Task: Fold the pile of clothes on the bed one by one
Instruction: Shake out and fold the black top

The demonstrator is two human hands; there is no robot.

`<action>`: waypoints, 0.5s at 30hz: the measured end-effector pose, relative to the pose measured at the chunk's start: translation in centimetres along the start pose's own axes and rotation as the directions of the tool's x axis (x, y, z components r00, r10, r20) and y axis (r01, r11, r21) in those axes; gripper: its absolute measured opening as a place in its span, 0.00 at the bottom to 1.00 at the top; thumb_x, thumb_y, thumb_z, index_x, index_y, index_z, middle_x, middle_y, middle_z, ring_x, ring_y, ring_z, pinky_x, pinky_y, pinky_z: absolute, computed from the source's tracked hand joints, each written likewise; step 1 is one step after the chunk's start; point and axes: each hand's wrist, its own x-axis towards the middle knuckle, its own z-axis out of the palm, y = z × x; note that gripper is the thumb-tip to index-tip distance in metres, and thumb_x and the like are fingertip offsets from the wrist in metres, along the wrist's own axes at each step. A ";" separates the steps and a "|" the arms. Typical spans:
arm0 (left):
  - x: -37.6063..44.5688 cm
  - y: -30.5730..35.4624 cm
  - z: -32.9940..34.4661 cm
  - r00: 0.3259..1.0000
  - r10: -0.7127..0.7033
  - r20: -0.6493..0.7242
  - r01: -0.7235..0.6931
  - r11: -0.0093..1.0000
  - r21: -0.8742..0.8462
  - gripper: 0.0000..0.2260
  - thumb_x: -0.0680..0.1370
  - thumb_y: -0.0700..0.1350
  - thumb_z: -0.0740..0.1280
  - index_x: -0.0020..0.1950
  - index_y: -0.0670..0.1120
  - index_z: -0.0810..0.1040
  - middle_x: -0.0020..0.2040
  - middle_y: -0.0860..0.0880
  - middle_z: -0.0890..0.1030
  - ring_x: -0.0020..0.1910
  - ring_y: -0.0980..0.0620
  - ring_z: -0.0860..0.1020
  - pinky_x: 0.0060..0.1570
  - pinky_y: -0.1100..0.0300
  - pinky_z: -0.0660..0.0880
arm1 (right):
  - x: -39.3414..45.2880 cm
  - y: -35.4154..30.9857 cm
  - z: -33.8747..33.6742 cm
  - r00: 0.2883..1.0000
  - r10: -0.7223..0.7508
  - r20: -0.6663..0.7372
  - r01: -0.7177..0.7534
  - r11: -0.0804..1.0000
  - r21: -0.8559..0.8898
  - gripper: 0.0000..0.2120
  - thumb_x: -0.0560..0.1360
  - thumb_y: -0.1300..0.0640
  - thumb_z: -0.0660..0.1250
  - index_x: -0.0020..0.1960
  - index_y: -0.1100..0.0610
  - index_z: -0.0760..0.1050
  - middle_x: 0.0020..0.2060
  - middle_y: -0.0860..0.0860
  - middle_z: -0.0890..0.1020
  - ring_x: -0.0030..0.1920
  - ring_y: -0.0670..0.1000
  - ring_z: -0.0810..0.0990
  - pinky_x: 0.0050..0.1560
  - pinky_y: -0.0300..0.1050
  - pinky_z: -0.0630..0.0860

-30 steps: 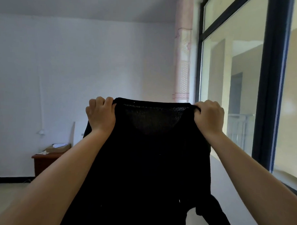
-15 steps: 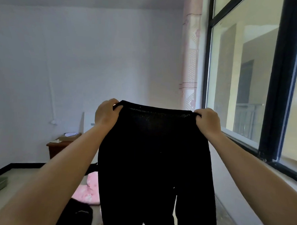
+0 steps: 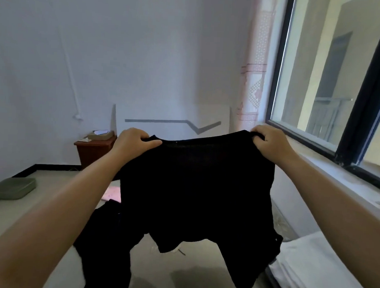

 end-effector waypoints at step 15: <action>-8.1 -1.3 -1.1 0.848 -0.232 0.476 0.295 0.954 -0.061 0.18 0.74 0.50 0.67 0.25 0.48 0.77 0.22 0.55 0.72 0.23 0.57 0.71 0.26 0.67 0.66 | -6.4 1.0 1.0 0.863 0.131 0.487 -0.313 0.897 0.312 0.10 0.72 0.69 0.59 0.48 0.75 0.75 0.35 0.62 0.75 0.33 0.57 0.74 0.36 0.37 0.74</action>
